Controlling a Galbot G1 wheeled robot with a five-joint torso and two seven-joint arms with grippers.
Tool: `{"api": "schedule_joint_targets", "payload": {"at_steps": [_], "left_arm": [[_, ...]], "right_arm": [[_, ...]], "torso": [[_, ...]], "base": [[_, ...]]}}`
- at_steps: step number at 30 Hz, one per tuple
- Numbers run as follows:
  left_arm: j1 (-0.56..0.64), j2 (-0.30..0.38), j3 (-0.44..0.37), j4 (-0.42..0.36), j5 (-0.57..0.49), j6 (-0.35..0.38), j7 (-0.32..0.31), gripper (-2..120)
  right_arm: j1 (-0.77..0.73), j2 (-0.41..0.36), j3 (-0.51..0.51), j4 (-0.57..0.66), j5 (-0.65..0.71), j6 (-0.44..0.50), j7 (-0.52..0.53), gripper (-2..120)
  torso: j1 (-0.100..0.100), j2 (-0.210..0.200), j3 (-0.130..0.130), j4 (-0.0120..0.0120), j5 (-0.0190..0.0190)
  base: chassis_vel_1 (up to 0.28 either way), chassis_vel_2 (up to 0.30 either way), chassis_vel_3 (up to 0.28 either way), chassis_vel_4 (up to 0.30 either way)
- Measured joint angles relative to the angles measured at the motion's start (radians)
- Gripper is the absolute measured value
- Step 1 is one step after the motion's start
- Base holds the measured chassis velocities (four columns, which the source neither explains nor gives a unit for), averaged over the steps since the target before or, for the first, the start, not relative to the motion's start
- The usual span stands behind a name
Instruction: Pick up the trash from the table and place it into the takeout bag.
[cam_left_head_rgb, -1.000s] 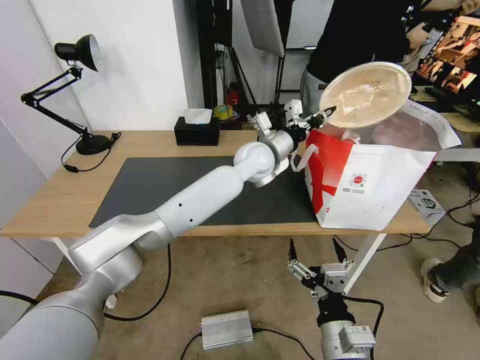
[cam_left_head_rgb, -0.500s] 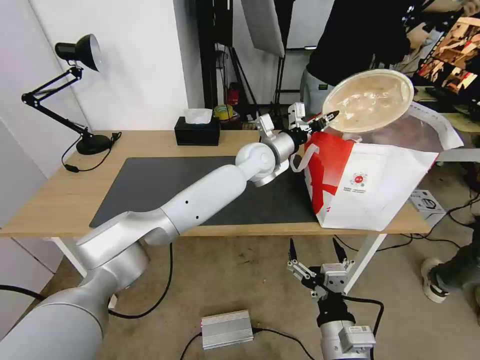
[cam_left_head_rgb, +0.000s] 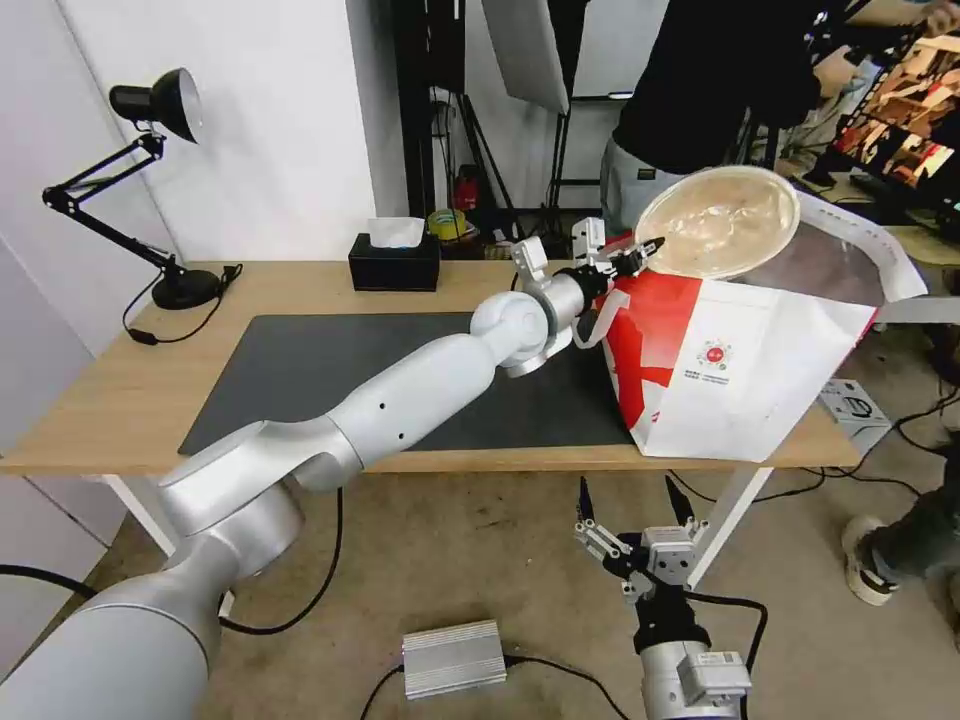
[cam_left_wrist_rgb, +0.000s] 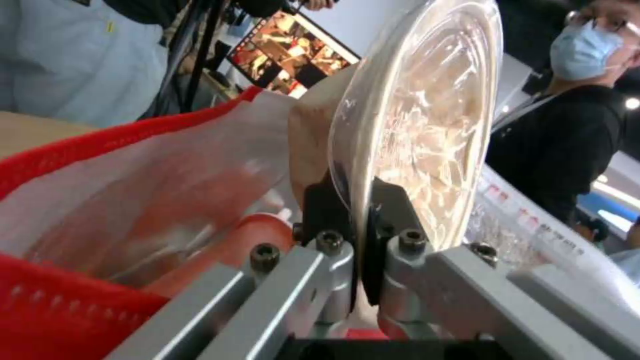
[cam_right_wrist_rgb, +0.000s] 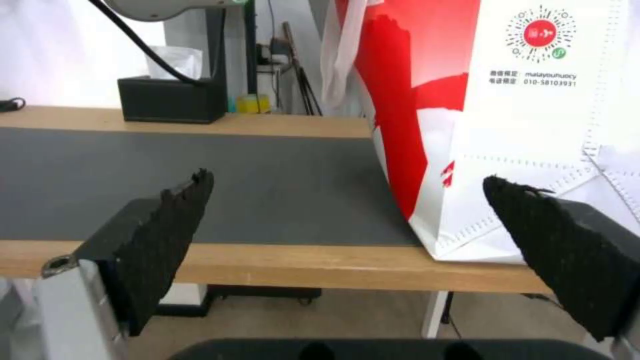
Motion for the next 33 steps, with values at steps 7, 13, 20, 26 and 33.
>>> {"api": "schedule_joint_targets", "payload": {"at_steps": [7,13,20,26,33], "left_arm": [[-0.008,0.017,0.025,-0.001,0.047,0.014,0.015,0],[-0.014,0.03,0.043,-0.004,0.095,0.011,0.061,0],[-0.029,0.044,0.062,-0.007,0.117,-0.019,0.105,8],[-0.038,0.048,0.065,-0.014,0.118,-0.033,0.108,31],[-0.043,0.048,0.069,-0.011,0.146,-0.082,0.113,56]], "right_arm": [[0.0,0.0,0.0,0.0,0.0,0.0,0.0,100],[0.0,0.0,0.0,0.0,0.0,0.0,0.0,100],[0.0,0.0,0.0,0.0,0.0,0.0,0.0,100],[0.0,0.0,0.0,0.0,0.0,0.0,0.0,100],[0.0,0.0,0.0,0.0,0.0,0.0,0.0,100]], "torso": [[0.0,0.0,0.0,0.0,0.0],[0.0,0.0,0.0,0.0,-0.0001],[0.0,0.0,0.0,-0.0001,0.0],[0.0,0.0,0.0,-0.0001,0.0],[0.0,0.0,0.0,-0.0001,0.0]], "base": [[0.0,0.0,0.0,0.0],[0.0,0.0,0.0,0.0],[0.0,0.0,0.0,0.0],[0.0,0.0,0.0,0.0],[0.0,0.0,0.0,0.0]]}}
